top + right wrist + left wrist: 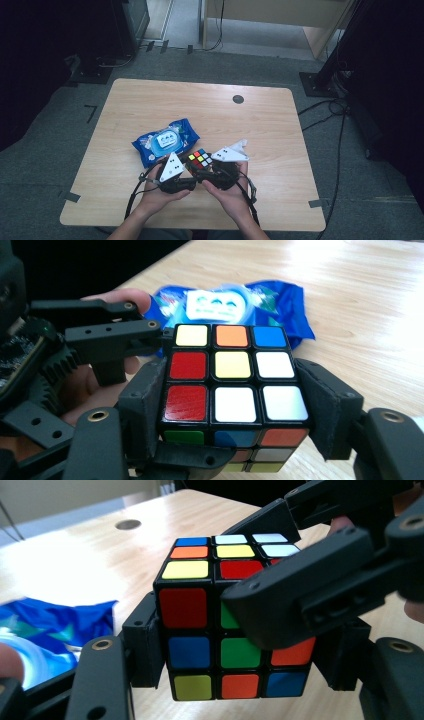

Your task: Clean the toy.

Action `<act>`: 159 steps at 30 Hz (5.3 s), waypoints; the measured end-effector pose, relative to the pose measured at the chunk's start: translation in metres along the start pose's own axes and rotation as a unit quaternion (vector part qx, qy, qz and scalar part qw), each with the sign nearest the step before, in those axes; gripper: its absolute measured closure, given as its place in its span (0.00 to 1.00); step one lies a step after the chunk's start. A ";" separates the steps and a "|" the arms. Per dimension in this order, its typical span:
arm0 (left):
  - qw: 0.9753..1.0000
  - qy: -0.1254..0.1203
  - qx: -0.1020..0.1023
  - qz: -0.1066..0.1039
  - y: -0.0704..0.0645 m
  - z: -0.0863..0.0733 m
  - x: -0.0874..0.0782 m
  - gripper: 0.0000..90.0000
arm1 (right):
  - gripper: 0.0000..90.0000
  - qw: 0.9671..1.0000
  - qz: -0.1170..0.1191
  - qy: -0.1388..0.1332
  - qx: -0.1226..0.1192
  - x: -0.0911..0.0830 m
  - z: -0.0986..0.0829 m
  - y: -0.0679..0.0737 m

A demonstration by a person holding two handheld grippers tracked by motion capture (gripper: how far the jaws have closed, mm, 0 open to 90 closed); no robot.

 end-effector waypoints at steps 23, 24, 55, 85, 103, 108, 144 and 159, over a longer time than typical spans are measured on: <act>0.991 -0.035 -0.121 -0.036 0.026 0.012 -0.016 0.38 | 0.34 0.998 0.023 -0.054 -0.037 0.019 -0.019 0.008; 0.991 -0.035 -0.122 -0.036 0.026 0.012 -0.016 0.38 | 0.36 0.997 0.020 -0.057 -0.042 0.018 -0.019 0.008; 0.984 0.032 -0.166 -0.051 0.040 0.013 -0.021 0.38 | 0.26 0.968 -0.010 -0.030 -0.250 0.007 -0.029 -0.006; 0.995 0.003 -0.087 -0.042 0.043 0.005 -0.019 0.38 | 0.87 0.988 -0.120 0.099 0.009 0.015 -0.075 -0.121; 0.995 0.011 -0.086 -0.042 0.041 0.004 -0.017 0.38 | 0.84 0.986 -0.075 0.111 -0.097 0.015 -0.065 -0.116; 0.995 0.012 -0.087 -0.040 0.042 0.003 -0.018 0.38 | 0.78 0.990 -0.033 0.123 -0.061 0.014 -0.065 -0.107; 0.998 0.022 -0.030 -0.052 0.025 -0.001 -0.009 0.38 | 0.95 0.997 0.045 -0.050 -0.035 -0.014 -0.011 -0.058; 0.997 0.002 0.012 -0.074 0.005 0.002 -0.008 0.38 | 0.95 0.996 0.054 -0.072 -0.018 -0.010 -0.007 -0.028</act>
Point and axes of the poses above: each handheld gripper's, and its own axes: x roughly forward along the jaws, z roughly out of its top, y roughly to its left, the point moved 5 cm from there along x, roughly forward along the jaws, and after that the axes turned 4 degrees about -x, right-handed, at the moved point
